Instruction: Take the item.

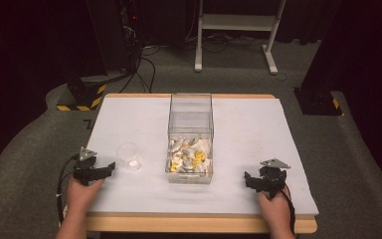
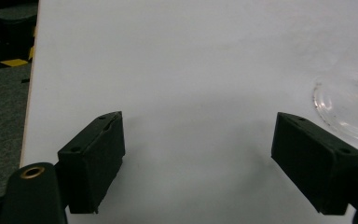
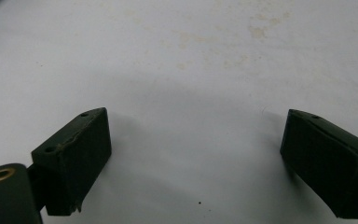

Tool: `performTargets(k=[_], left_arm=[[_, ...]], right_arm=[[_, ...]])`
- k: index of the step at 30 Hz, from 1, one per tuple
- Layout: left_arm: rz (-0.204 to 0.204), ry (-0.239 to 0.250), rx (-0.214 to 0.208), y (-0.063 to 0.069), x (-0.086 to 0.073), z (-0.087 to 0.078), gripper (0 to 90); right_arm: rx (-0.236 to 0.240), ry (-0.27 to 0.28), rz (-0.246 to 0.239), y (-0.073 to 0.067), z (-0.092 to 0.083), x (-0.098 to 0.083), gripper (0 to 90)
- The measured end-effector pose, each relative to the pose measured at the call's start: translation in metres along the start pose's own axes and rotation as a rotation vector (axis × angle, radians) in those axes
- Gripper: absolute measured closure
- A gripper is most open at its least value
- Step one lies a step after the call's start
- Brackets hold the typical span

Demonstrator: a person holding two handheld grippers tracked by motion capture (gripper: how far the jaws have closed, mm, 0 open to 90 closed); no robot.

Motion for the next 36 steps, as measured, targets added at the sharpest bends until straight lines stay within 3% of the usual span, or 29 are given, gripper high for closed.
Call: performTargets(k=[8,26,36], left_arm=[[-0.006,0.035,-0.013,0.004,0.007,-0.009,17.8],[0.029,0.111,-0.017,0.017,0.024,-0.030,18.6],[0.022,0.148,-0.032,0.021,0.031,-0.041,19.0]], right_arm=[[0.000,0.000,0.000,0.000,0.000,0.000,8.4],[0.000,0.000,0.000,0.000,0.000,0.000,8.4],[0.000,0.001,-0.001,0.000,0.000,0.000,8.4]])
Point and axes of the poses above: each handheld gripper's, and its own axes: z roughly forward along the jaws, x roughly out of its top, y roughly to its right, the point moved 10 cm from there along z, roughly forward along the jaws, and after that the axes turned 1 degree about -y, right-handed, at the moved point
